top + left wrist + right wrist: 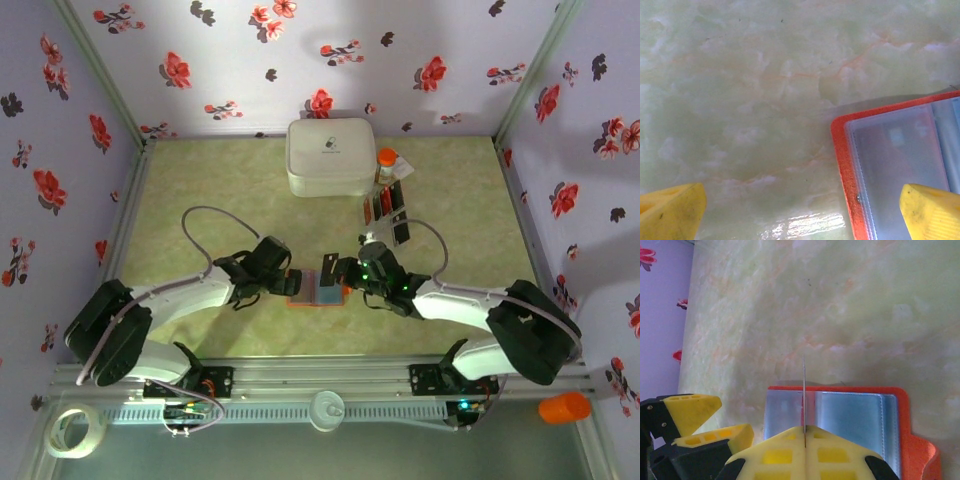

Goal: Put the credit cards into the card holder
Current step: Insert the credit card into the card slot.

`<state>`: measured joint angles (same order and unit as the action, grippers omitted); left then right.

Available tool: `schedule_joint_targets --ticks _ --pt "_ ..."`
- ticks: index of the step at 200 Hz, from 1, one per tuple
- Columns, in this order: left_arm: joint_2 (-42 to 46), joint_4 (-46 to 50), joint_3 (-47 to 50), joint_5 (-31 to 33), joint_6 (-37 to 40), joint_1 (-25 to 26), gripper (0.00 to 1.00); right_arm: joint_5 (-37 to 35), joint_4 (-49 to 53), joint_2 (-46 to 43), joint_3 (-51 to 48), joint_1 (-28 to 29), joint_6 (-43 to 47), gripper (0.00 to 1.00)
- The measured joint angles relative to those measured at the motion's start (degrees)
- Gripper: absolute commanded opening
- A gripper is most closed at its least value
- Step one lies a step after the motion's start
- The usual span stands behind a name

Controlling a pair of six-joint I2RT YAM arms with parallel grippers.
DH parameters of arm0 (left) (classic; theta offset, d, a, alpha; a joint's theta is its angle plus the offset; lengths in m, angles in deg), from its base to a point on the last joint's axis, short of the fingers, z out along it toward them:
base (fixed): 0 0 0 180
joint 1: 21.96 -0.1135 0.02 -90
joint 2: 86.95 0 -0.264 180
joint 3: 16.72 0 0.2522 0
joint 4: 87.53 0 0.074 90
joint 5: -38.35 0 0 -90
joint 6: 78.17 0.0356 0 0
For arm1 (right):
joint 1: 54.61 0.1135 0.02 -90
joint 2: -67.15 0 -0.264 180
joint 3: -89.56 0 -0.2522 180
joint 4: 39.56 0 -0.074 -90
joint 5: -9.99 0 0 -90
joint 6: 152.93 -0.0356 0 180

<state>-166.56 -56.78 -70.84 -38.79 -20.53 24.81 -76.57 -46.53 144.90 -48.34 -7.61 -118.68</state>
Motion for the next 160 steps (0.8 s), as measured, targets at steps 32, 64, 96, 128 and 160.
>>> schedule_joint_targets --ticks 32,64,96,128,160 --pt "-0.5 -0.4 0.0 0.3 0.0 0.3 1.0 0.4 -3.1 1.4 -0.6 0.3 -0.4 0.0" --pt "-1.4 -0.8 0.0 0.5 0.0 1.2 1.0 0.5 -5.2 2.1 -1.5 0.4 -0.4 0.0" --pt "-2.4 -0.9 0.0 0.7 0.0 1.8 1.0 0.9 -7.6 3.4 -2.2 0.4 -0.5 0.0" --pt "-2.5 -0.9 0.6 1.1 -0.3 2.1 1.0 1.7 -10.6 5.8 -2.2 0.5 -1.1 0.0" --pt "-2.5 -0.9 2.3 1.6 -1.0 2.2 1.0 2.2 -12.5 6.9 -2.2 0.8 -1.4 0.0"
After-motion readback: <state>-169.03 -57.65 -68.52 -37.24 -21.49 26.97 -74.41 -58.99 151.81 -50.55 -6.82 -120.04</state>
